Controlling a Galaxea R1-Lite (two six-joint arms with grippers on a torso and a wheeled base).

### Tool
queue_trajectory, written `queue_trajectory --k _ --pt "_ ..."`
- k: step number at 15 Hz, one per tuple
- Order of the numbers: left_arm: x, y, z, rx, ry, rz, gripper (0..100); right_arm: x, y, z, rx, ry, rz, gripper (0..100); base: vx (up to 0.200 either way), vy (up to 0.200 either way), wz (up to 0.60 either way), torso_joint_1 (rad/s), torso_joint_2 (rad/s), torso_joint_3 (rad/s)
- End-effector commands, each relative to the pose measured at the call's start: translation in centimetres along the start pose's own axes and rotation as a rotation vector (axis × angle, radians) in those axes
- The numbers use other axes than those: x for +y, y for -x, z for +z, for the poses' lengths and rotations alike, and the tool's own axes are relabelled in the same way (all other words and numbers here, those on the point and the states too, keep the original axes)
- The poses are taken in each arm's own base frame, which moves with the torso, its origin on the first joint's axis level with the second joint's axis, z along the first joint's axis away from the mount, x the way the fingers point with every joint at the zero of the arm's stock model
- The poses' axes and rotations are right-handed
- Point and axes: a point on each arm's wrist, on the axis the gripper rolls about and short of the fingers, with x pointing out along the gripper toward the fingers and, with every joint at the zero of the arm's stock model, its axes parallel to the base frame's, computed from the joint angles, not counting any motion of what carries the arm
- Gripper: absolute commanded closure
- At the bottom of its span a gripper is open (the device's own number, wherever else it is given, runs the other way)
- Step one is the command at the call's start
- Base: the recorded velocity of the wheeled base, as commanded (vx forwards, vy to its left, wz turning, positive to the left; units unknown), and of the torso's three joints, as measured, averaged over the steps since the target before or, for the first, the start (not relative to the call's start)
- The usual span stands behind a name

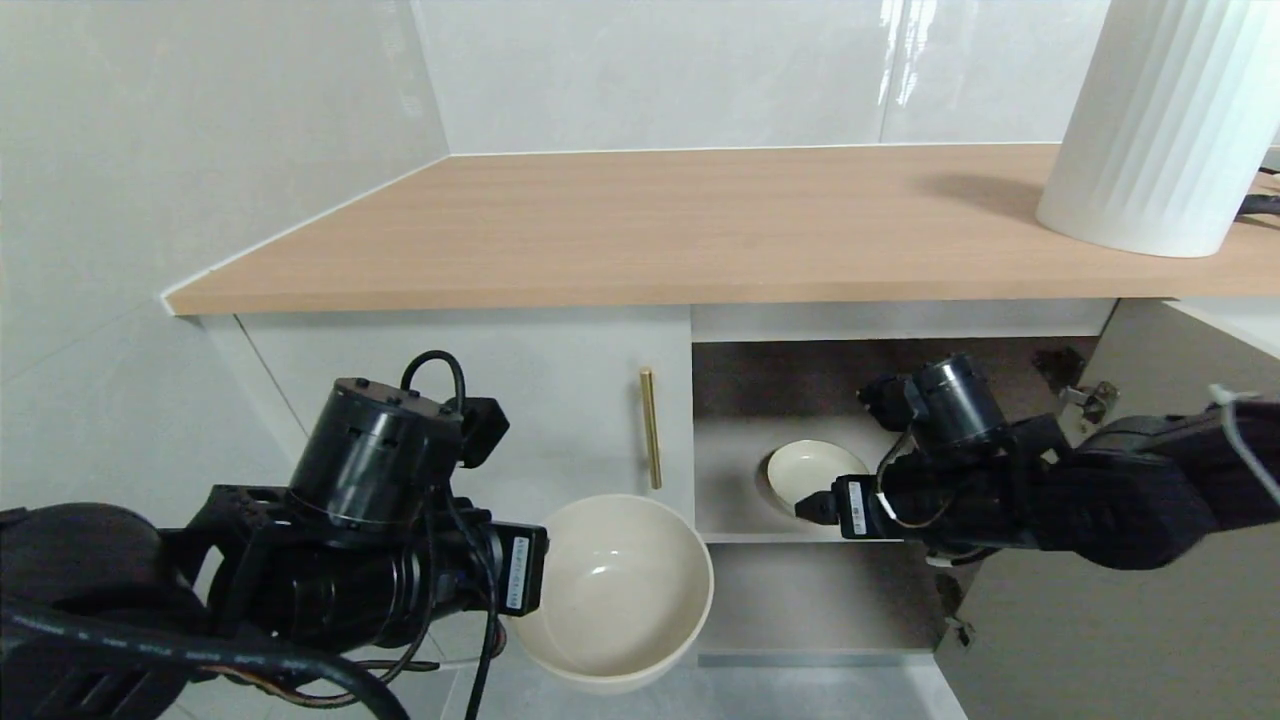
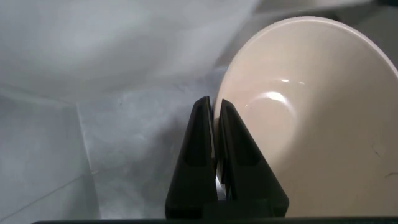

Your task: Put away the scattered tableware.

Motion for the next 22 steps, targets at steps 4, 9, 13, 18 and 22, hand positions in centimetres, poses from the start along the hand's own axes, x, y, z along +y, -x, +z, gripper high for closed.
queue_trajectory --k 4,9,13,18,22 --pt "-3.7 -1.0 -0.7 -0.031 -0.074 -0.108 100 2.2 10.9 -0.3 0.02 0.107 0.254 0 0.0 0.0 0.0 0.0 0.0 0.0" --pt "-5.2 -1.2 -1.7 -0.029 -0.117 -0.079 100 4.3 9.6 -1.9 0.101 0.168 0.276 0 0.0 0.0 0.0 0.0 0.0 0.0" --pt "-5.9 -0.8 -2.0 -0.035 -0.134 -0.098 100 5.2 7.6 -2.7 0.153 0.187 0.259 0 0.0 0.0 0.0 0.0 0.0 0.0" --pt "-6.1 -0.6 -1.9 -0.053 -0.137 -0.081 100 5.5 6.8 -3.1 0.178 0.192 0.251 100 0.0 0.0 0.0 0.0 0.0 0.0" --pt "-6.1 -0.6 -2.0 -0.056 -0.137 -0.083 100 5.9 6.2 -3.2 0.191 0.178 0.25 100 0.0 0.0 0.0 0.0 0.0 0.0"
